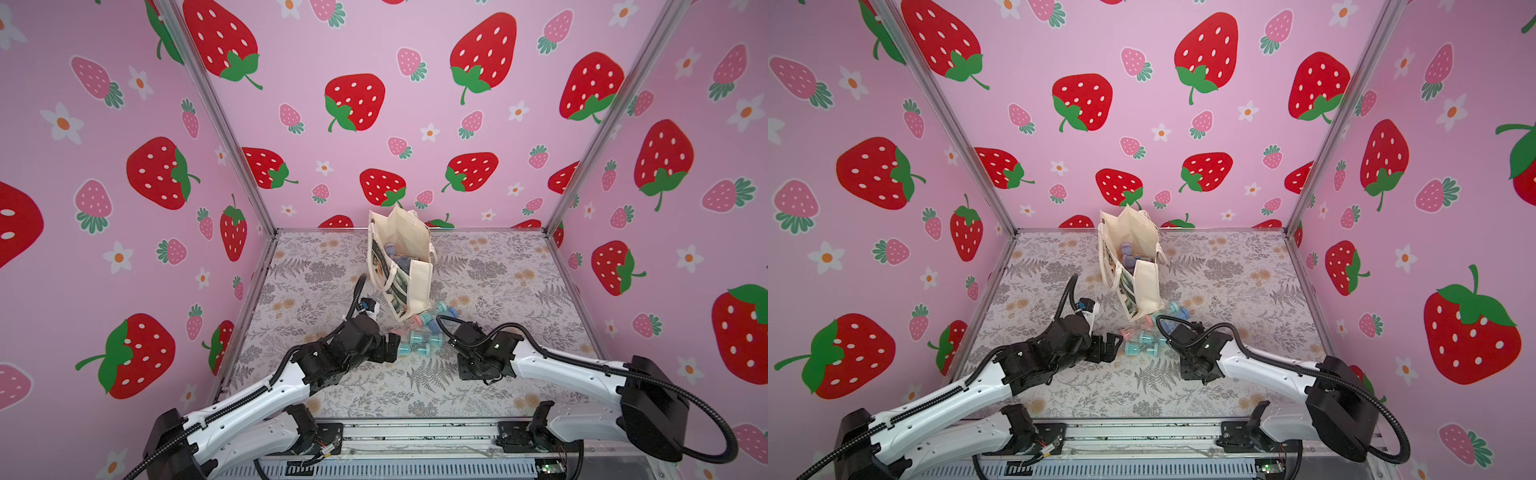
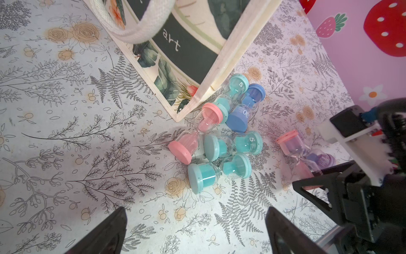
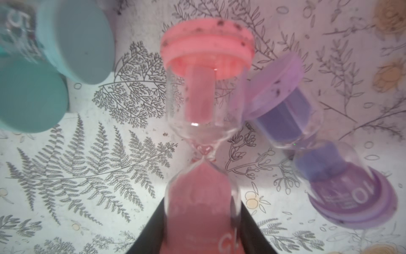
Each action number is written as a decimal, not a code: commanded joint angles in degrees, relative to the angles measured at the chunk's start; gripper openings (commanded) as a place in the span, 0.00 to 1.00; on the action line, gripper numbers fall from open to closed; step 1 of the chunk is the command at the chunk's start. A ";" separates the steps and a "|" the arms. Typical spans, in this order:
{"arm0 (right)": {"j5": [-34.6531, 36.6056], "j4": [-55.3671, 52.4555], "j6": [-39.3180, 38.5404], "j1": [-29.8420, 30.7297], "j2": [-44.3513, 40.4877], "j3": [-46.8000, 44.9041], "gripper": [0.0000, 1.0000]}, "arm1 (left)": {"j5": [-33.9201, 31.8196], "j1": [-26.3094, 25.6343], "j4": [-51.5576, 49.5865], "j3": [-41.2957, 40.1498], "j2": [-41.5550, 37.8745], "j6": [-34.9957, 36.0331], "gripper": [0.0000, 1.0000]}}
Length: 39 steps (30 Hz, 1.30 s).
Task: Put the hourglass into the canvas bag
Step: Pick up the hourglass from the center of the board, then place the hourglass in the canvas bag.
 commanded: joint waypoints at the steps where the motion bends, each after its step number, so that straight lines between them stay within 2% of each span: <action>1: 3.94 -2.43 -1.88 -1.14 -2.49 2.85 0.38 | -2.02 -0.08 -1.00 2.77 -0.84 0.96 0.99; 11: 5.90 -3.27 -10.73 -4.58 -8.67 8.80 0.38 | -4.39 0.19 -2.08 5.76 -1.85 3.14 0.99; 17: 6.69 -1.76 -17.58 -6.94 -8.67 15.53 0.37 | -4.21 1.65 -2.62 9.65 -0.88 5.11 0.99; 29: 3.81 6.63 -27.52 -10.00 -1.53 30.75 0.35 | -2.56 5.94 -2.60 14.95 0.86 5.60 0.99; 39: 0.09 10.76 -34.99 -10.69 12.11 47.33 0.35 | 0.66 11.25 -3.08 18.83 2.37 5.71 0.99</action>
